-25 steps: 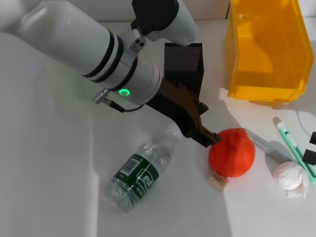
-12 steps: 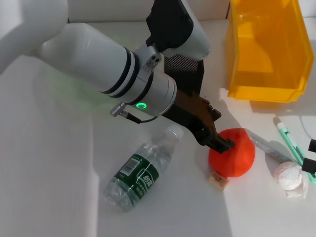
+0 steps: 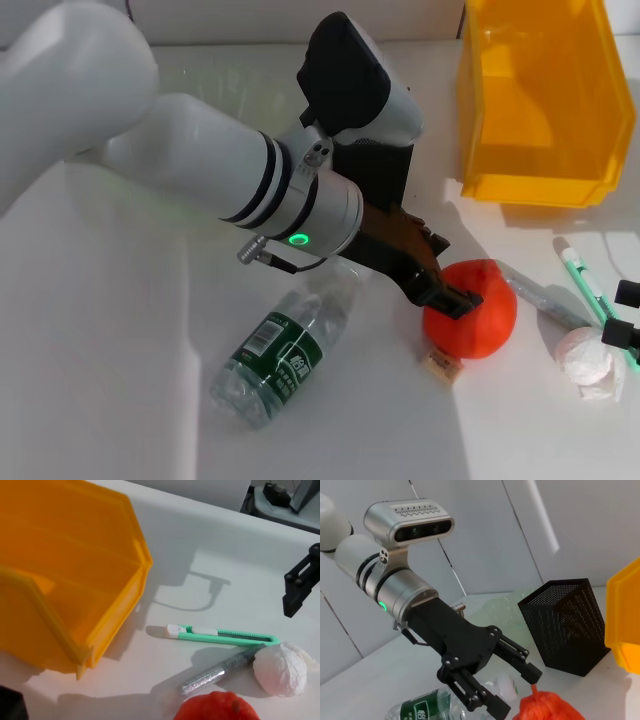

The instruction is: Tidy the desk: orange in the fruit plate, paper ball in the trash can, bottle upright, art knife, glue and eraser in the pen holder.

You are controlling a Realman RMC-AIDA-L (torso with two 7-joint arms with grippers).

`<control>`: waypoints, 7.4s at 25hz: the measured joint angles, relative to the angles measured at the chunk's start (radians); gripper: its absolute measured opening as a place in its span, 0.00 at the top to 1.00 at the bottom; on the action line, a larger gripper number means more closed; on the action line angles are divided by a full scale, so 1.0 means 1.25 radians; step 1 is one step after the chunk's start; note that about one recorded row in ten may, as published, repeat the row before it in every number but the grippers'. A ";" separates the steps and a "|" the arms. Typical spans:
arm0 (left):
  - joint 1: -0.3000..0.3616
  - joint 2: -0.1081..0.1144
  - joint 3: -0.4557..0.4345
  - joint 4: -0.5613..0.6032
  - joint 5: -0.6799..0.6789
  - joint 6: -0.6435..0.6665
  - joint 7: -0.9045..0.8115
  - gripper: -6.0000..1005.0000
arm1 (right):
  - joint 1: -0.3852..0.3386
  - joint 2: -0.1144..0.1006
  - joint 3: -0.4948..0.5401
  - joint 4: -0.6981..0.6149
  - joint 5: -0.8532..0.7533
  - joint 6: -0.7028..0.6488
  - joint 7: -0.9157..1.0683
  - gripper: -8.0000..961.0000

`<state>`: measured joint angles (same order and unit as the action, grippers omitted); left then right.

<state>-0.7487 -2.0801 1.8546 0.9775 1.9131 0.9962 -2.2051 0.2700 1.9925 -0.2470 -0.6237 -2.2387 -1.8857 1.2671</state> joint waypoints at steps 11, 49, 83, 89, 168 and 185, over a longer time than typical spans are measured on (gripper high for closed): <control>0.016 0.000 0.034 -0.048 -0.100 -0.041 0.060 0.24 | 0.015 0.003 0.000 0.001 -0.009 0.001 0.002 0.28; 0.197 0.010 -0.404 0.029 -0.268 0.333 0.273 0.95 | 0.055 0.017 0.000 0.002 -0.018 0.017 0.009 0.28; 0.258 0.096 -0.820 -0.126 -0.138 0.715 0.577 0.38 | 0.137 0.046 -0.011 0.002 -0.029 0.021 0.035 0.28; 0.342 0.069 -0.798 -0.132 -0.090 0.800 0.667 0.21 | 0.211 0.049 -0.081 -0.082 -0.019 -0.008 0.193 0.28; 0.330 0.012 -0.755 -0.272 -0.032 0.708 0.719 0.16 | 0.231 0.065 -0.663 -0.673 -0.219 -0.035 0.697 0.48; 0.319 0.011 -0.755 -0.272 -0.032 0.709 0.718 0.16 | 0.258 0.070 -0.440 -0.525 -0.078 0.473 0.702 0.44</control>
<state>-0.3498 -2.0661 0.9112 0.6373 1.8730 1.8822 -1.3075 0.5920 2.0801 -0.7974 -1.2796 -2.3362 -1.2947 2.1446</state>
